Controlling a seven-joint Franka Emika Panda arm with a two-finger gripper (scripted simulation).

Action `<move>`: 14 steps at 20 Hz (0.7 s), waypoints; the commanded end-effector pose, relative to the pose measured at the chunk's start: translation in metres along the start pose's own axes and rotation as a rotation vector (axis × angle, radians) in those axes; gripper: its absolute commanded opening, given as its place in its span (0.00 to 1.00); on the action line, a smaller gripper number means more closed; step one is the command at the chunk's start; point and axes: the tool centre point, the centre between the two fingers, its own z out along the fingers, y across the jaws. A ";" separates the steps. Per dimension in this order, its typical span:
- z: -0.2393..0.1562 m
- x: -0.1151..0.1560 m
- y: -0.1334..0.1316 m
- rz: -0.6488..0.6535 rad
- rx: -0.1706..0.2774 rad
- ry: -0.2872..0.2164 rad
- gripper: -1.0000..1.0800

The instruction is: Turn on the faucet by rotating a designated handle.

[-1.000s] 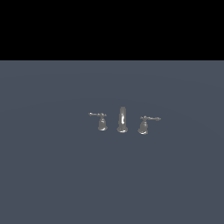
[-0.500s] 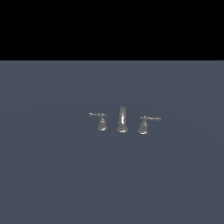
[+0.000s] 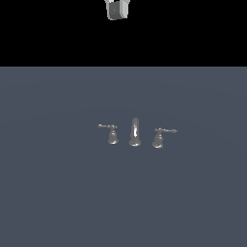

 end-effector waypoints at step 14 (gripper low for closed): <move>0.106 0.094 -0.007 0.434 0.000 0.005 0.00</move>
